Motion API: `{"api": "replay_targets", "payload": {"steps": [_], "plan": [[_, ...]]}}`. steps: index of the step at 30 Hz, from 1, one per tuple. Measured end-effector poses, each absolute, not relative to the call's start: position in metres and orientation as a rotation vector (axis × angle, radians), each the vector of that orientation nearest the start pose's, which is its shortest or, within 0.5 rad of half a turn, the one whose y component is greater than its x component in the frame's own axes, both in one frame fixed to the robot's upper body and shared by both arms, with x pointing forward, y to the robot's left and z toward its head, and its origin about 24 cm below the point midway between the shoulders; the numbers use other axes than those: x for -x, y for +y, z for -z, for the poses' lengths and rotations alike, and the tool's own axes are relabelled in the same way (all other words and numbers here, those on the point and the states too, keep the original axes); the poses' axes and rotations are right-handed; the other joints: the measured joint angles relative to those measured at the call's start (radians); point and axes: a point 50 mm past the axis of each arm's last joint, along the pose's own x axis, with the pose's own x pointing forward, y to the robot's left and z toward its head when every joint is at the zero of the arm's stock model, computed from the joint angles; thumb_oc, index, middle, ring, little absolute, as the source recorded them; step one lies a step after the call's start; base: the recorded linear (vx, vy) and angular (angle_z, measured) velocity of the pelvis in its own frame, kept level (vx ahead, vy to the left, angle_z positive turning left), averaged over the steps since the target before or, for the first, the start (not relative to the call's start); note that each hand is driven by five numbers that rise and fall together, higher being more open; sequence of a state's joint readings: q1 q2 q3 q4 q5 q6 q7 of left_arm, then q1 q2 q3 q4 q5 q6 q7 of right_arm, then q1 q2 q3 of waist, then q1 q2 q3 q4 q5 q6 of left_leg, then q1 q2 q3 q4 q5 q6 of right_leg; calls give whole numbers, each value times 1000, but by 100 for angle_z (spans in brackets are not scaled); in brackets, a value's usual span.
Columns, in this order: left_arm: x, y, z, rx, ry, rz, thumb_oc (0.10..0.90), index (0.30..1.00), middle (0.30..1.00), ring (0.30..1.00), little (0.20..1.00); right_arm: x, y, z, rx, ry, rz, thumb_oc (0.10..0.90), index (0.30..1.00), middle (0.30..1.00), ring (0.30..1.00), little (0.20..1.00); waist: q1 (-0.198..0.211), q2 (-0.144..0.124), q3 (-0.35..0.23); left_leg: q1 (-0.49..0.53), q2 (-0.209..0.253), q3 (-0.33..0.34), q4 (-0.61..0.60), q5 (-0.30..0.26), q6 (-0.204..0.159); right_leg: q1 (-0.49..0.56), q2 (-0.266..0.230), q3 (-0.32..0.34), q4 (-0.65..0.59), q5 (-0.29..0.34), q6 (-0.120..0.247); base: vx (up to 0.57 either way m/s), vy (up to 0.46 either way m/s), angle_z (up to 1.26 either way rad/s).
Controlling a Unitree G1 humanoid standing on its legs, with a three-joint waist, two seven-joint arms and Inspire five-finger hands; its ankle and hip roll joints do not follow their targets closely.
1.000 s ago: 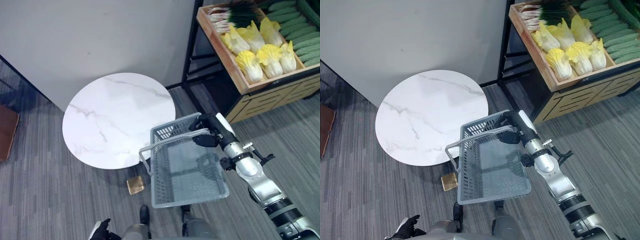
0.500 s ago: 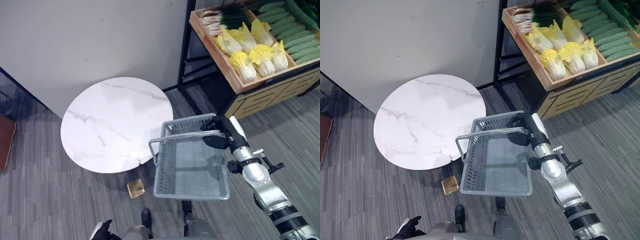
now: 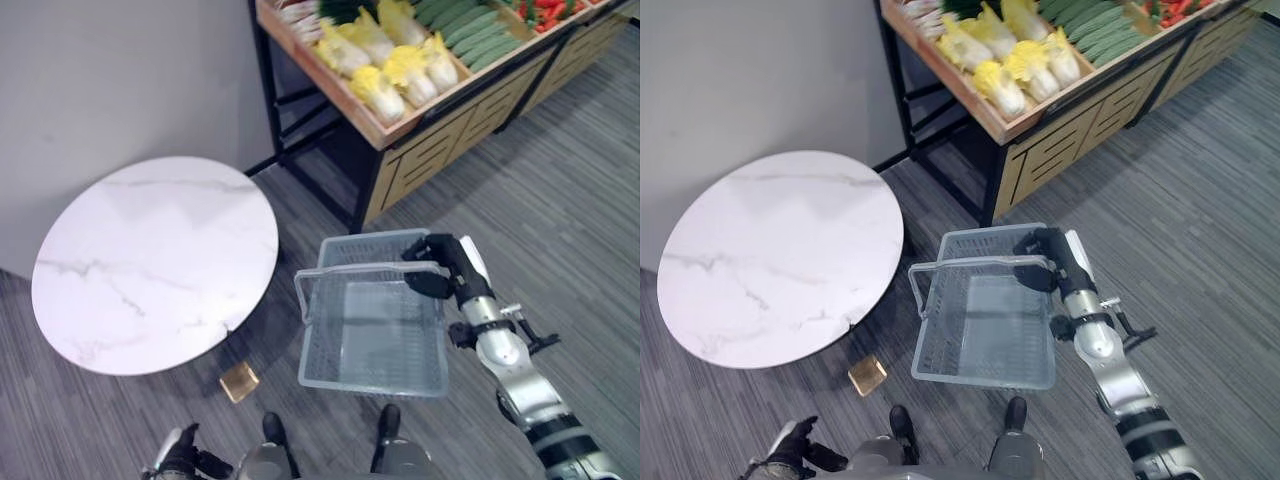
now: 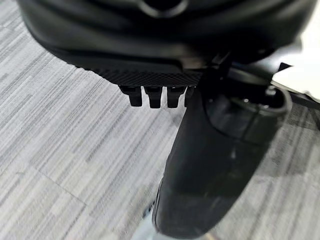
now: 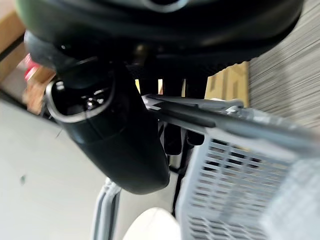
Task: Get the vegetables into the basket
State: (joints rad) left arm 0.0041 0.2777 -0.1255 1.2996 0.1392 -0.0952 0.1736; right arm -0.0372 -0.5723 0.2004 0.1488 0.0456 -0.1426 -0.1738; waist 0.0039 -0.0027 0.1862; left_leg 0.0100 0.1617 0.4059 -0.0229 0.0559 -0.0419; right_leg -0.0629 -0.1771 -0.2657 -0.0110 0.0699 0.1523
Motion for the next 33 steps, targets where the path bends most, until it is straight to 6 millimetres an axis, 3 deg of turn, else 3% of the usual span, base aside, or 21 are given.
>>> {"api": "replay_targets", "payload": {"steps": [3, 6, 12, 13, 15, 16, 18, 19, 21, 24, 27, 28, 29, 33], "plan": [[-80, 245, 160, -529, 1199, -75, 900, 1000, 1000, 1000, 1000, -254, -247, -55, 569, -28, 49, 400, 300, 300, 300, 300, -53, 35, -13, -14, 39, -11, 2, 6, -9, -41, 45, 42, -5, 7, -23, 103, -149, -47], [-83, 245, 160, -538, 1190, -67, 900, 1000, 1000, 1000, 1000, -251, -261, -60, 603, -27, 87, 400, 300, 300, 300, 300, -76, 49, -12, -14, 42, -10, 6, 10, -14, -51, 47, 56, -1, 5, -25, 70, -148, -19], [-101, 241, 156, -543, 1137, -56, 900, 1000, 1000, 1000, 1000, -240, -268, -54, 612, 7, 102, 400, 300, 300, 300, 300, -78, 96, 6, -38, 75, -14, 84, 13, -12, -98, 64, 92, 76, -44, -46, 59, -221, -16], [-105, 242, 155, -547, 1128, -61, 900, 1000, 1000, 1000, 1000, -238, -268, -52, 612, 14, 94, 400, 300, 300, 300, 300, -76, 96, 7, -57, 90, -31, 126, 17, -17, -117, 72, 94, 108, -63, -59, 46, -169, -17], [-108, 244, 154, -545, 1111, -87, 900, 1000, 1000, 1000, 1000, -238, -265, -54, 608, 2, 80, 400, 300, 300, 300, 300, -57, 77, 20, -119, 108, -165, 287, 42, -35, -138, 79, 142, 173, -109, -111, 61, -77, -51], [-106, 241, 154, -538, 1107, -82, 900, 1000, 1000, 1000, 1000, -238, -264, -58, 612, -14, 79, 400, 300, 300, 300, 300, -51, 65, 27, -134, 88, -237, 305, 48, -53, -133, 71, 166, 165, -92, -127, 58, -40, -57], [-109, 236, 155, -534, 1091, -66, 900, 1000, 1000, 1000, 1000, -239, -268, -64, 617, -40, 97, 400, 300, 300, 300, 300, -57, 59, 28, -144, 4, -363, 207, -19, -112, -129, 59, 199, 120, -85, -131, 66, 24, -36], [-113, 232, 154, -528, 1076, -57, 900, 1000, 1000, 1000, 1000, -240, -271, -67, 623, -51, 116, 400, 300, 300, 300, 300, -58, 60, 28, -157, -26, -372, 126, -17, -95, -127, 56, 204, 92, -60, -125, 176, 82, -32], [-118, 230, 153, -535, 1059, -49, 900, 1000, 1000, 1000, 1000, -238, -276, -64, 624, -33, 136, 400, 300, 300, 300, 300, -63, 57, 32, -213, -39, -338, 74, -5, -81, -84, 78, 205, 22, -41, -137, 181, 94, -19], [-113, 230, 155, -533, 1068, -44, 900, 1000, 1000, 1000, 1000, -238, -276, -62, 628, -27, 142, 400, 300, 300, 300, 300, -44, 43, 43, -209, -66, -423, -9, 11, -69, -33, 97, 260, -14, -31, -130, 89, 94, -58], [-105, 224, 158, -517, 1088, -35, 900, 1000, 1000, 1000, 1000, -239, -273, -61, 630, -32, 128, 400, 300, 300, 300, 300, -46, 77, 40, -180, -76, -457, -31, 22, -43, -8, 132, 314, -28, -28, -93, 93, 201, -85], [-100, 226, 159, -522, 1105, -38, 900, 1000, 1000, 1000, 1000, -238, -266, -57, 603, -34, 118, 400, 300, 300, 300, 300, -34, 55, 52, -141, -103, -467, -44, 87, -12, -3, 119, 371, -19, -36, -69, 55, 138, -95], [-100, 230, 158, -533, 1104, -40, 900, 1000, 1000, 1000, 1000, -236, -266, -55, 602, -26, 117, 400, 300, 300, 300, 300, -52, 36, 53, -137, -130, -449, -46, 80, -1, -3, 91, 370, -19, -42, -58, 61, 256, -71], [-114, 235, 153, -550, 1066, -47, 900, 1000, 1000, 1000, 1000, -231, -265, -48, 582, -5, 130, 400, 300, 300, 300, 300, -48, 23, 59, -113, -185, -413, -46, 66, 28, -2, 34, 364, 0, -49, -29, 32, 262, -18]]}}
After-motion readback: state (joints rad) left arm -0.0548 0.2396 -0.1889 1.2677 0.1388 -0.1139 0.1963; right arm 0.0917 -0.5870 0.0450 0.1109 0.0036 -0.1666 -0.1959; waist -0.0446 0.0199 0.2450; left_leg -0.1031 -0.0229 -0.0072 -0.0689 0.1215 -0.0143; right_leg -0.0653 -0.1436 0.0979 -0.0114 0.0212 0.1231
